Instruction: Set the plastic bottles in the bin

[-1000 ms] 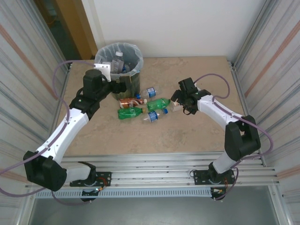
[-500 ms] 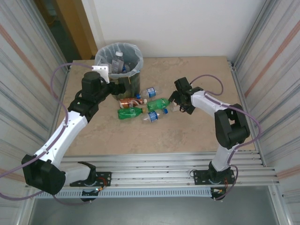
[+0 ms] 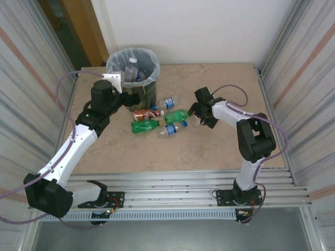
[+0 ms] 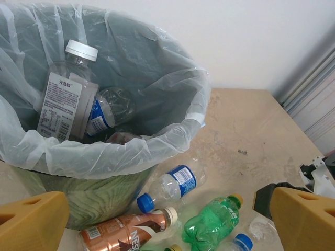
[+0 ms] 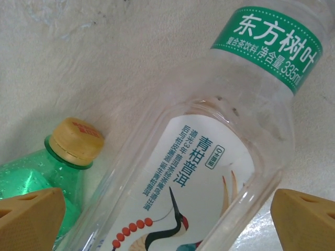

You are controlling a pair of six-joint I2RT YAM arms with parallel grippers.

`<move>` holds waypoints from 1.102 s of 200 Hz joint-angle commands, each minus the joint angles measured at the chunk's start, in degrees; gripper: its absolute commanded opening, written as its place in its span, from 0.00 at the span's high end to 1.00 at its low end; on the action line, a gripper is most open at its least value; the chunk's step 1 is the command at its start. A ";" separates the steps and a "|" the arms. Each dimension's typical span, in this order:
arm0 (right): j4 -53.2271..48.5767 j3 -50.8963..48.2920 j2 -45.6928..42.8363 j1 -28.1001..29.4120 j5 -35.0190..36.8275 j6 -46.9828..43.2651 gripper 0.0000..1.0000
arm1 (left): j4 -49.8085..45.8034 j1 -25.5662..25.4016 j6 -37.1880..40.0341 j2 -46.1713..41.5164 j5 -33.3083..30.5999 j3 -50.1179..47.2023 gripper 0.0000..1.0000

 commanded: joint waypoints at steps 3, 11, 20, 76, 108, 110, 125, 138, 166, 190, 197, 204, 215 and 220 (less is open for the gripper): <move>-0.34 -1.89 -1.38 -0.37 -0.06 -1.28 0.00 | 0.95 -0.32 -0.60 -1.88 -0.37 -1.13 0.01; -0.33 -2.38 -1.69 -0.37 0.10 -1.33 0.01 | 1.13 -0.37 -0.79 -1.89 -0.41 -1.30 0.01; -0.07 -2.92 -2.06 -0.45 0.11 -1.50 0.02 | 1.30 -0.32 -0.86 -1.89 -0.33 -1.43 0.01; 1.00 -4.97 -2.97 -0.73 0.03 -2.84 0.09 | 1.57 -0.32 -1.64 -1.52 0.30 -1.57 0.01; 2.34 -5.58 -2.28 -1.18 -1.17 -4.57 0.14 | 1.65 -0.32 -1.81 -1.35 0.29 -1.65 0.01; 2.45 -5.59 -2.27 -1.24 -1.26 -4.75 0.14 | 1.66 -0.32 -1.78 -1.41 0.27 -1.62 0.01; 2.72 -5.56 -1.60 -1.34 -1.88 -5.64 0.17 | 1.73 -0.36 -1.87 -1.34 0.24 -1.69 0.01; 2.86 -5.33 -0.88 -1.32 -2.41 -6.35 0.19 | 1.91 -0.34 -1.92 -1.26 0.25 -1.72 0.01; 3.08 -5.06 0.59 -1.29 -4.02 -7.45 0.29 | 2.17 -0.32 -2.27 -1.23 0.04 -1.87 0.01; 3.99 -5.41 0.93 -1.32 -5.07 -8.02 0.39 | 2.23 -0.32 -2.76 -1.27 -0.11 -1.88 0.01; 4.10 -5.63 0.77 -1.30 -5.16 -8.33 0.41 | 2.12 -0.32 -2.94 -1.33 -0.21 -1.87 0.01; 4.06 -5.76 0.56 -1.23 -5.01 -8.51 0.43 | 2.07 -0.32 -3.06 -1.42 -0.39 -1.90 0.01; 4.02 -5.90 0.17 -1.18 -4.66 -9.02 0.47 | 1.87 -0.32 -3.16 -1.52 -0.45 -1.78 0.01; 3.93 -6.10 -0.12 -1.24 -4.48 -9.27 0.48 | 1.75 -0.33 -3.28 -1.67 -0.51 -1.70 0.01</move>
